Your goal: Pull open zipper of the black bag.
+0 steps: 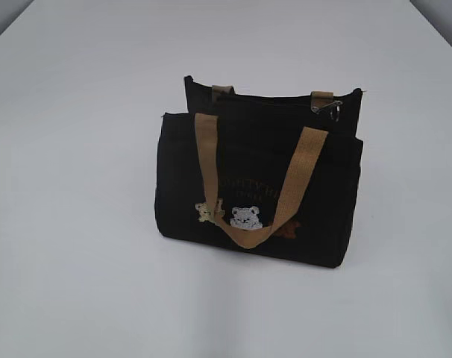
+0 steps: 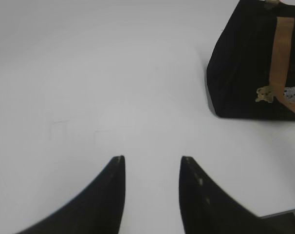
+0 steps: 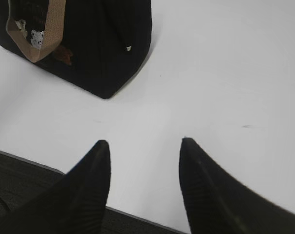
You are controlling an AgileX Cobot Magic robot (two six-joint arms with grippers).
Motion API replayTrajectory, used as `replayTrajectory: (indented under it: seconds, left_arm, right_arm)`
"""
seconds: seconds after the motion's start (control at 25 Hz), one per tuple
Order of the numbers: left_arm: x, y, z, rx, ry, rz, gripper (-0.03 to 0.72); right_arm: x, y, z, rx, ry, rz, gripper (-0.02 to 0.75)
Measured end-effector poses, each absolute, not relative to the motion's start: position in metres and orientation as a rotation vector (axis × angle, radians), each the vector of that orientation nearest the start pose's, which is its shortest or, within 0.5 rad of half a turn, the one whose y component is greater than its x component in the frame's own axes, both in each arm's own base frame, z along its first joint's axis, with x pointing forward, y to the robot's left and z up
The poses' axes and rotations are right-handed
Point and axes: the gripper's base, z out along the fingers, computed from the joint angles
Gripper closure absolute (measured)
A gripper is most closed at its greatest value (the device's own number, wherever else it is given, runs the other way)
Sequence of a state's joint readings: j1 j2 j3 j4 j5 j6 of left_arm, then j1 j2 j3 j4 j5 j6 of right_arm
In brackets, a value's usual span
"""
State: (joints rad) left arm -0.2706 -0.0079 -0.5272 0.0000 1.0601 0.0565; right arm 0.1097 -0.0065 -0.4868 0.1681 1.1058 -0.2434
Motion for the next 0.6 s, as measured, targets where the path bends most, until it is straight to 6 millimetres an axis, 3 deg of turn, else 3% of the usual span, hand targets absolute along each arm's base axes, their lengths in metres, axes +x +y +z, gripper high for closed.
replayTrajectory:
  seconds: [0.28, 0.6]
  left_arm:
    - [-0.0097, 0.001, 0.2847, 0.158, 2.001, -0.029, 0.44]
    - [-0.0097, 0.0008, 0.2847, 0.143, 2.002, -0.019, 0.445]
  right_arm:
    - [-0.008, 0.013, 0.2706, -0.356, 2.056, 0.109, 0.372]
    - [-0.008, 0.013, 0.2706, -0.356, 2.056, 0.109, 0.372]
